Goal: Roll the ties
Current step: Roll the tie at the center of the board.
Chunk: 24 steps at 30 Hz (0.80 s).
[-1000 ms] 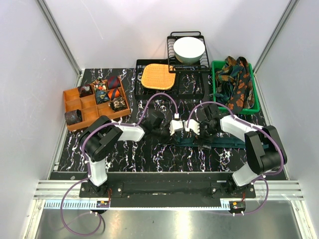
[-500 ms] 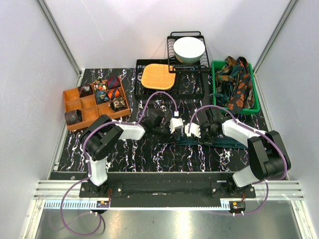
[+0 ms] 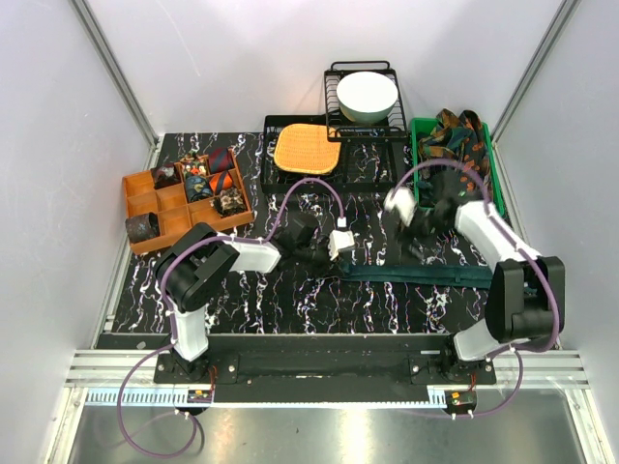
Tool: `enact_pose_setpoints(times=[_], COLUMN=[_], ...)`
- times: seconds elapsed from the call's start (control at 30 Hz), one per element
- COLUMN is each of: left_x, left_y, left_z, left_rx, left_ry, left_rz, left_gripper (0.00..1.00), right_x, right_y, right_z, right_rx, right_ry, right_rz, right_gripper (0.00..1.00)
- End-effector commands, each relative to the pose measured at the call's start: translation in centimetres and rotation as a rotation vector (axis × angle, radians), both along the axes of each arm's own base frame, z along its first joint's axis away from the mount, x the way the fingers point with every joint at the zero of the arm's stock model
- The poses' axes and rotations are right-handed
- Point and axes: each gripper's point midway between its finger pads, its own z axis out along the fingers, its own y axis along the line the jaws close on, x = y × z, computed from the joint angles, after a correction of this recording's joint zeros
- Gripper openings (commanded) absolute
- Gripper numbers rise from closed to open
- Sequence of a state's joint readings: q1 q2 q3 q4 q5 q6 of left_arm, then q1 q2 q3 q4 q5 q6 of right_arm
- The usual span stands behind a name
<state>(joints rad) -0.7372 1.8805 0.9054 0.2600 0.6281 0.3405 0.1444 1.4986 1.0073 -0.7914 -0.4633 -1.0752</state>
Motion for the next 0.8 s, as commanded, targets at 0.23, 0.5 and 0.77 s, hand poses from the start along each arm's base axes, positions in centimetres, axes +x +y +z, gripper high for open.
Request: enact_pose_setpoints(times=[0.23,0.5,0.77], left_x=[-1.4,-1.7,-2.3], left_y=[4.1,4.1,4.2], left_z=[-4.7,-5.2,-5.7], left_rx=[0.186,0.210,0.233], left_ry=[-0.011,-0.049,-0.071], left_rz=[0.001,-0.027,-0.046], left_gripper=[0.00,0.00,0.00], right_x=[0.4,-0.3,-0.9], right_y=[7.3,12.6,14.7], right_z=[5.0,1.3,-1.7], right_rx=[0.609,0.579,0.573], right_ry=[0.862,0.896,0.938], right_rz=[-0.830,-0.856,-0.887], right_gripper=[0.53,0.50,0.47])
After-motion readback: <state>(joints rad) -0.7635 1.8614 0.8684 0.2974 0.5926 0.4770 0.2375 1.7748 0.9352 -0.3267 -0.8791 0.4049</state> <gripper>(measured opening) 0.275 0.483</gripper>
